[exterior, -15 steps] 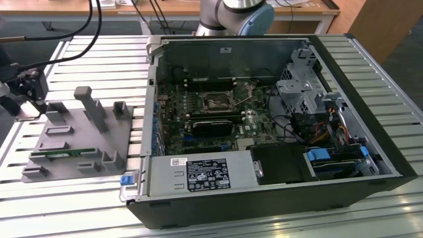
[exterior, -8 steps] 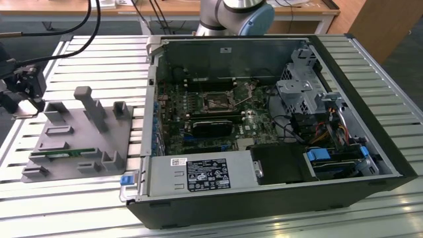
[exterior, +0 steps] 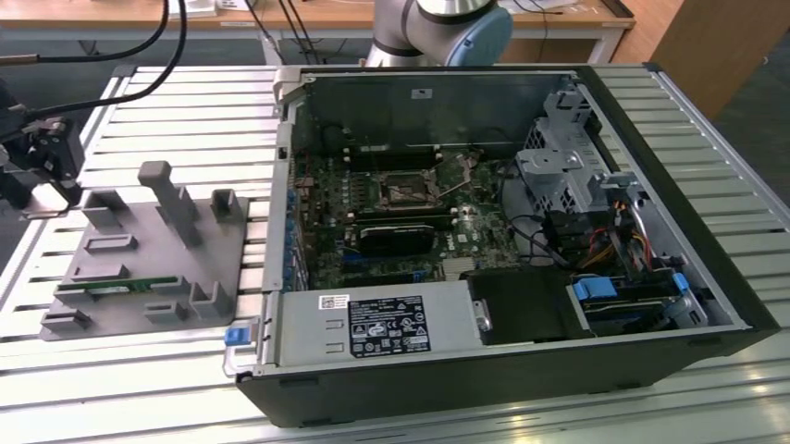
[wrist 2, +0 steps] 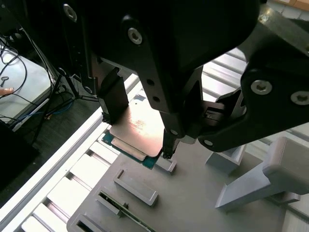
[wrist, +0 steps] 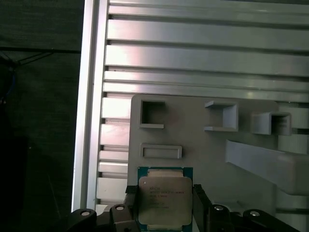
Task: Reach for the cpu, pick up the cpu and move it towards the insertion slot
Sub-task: 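Pick up the cpu and move it towards the insertion slot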
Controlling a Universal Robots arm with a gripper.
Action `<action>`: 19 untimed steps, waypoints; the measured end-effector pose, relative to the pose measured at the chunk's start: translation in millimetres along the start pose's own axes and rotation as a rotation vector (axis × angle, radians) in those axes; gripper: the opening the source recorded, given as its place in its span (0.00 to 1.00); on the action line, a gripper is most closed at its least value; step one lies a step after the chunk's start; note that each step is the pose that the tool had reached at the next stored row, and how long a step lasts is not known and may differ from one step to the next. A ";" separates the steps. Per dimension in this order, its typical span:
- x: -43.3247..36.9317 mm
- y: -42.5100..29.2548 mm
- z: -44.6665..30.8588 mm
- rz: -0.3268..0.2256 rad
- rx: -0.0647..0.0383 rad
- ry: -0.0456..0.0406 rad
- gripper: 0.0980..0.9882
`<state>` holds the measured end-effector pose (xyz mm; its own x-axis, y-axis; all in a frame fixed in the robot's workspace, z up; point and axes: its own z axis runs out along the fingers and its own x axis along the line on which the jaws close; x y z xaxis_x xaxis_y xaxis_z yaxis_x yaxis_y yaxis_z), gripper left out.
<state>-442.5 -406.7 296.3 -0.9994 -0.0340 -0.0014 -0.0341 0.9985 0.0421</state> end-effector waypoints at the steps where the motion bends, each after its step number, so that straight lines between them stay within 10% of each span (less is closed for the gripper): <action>1: 0.0 0.0 -0.4 0.000 0.000 -0.0001 0.49; 19: 0.0 1.2 -23.3 0.000 0.001 0.0001 0.49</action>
<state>-442.5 -406.5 319.7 -0.9994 -0.0341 -0.0014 -0.0341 0.9986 0.0413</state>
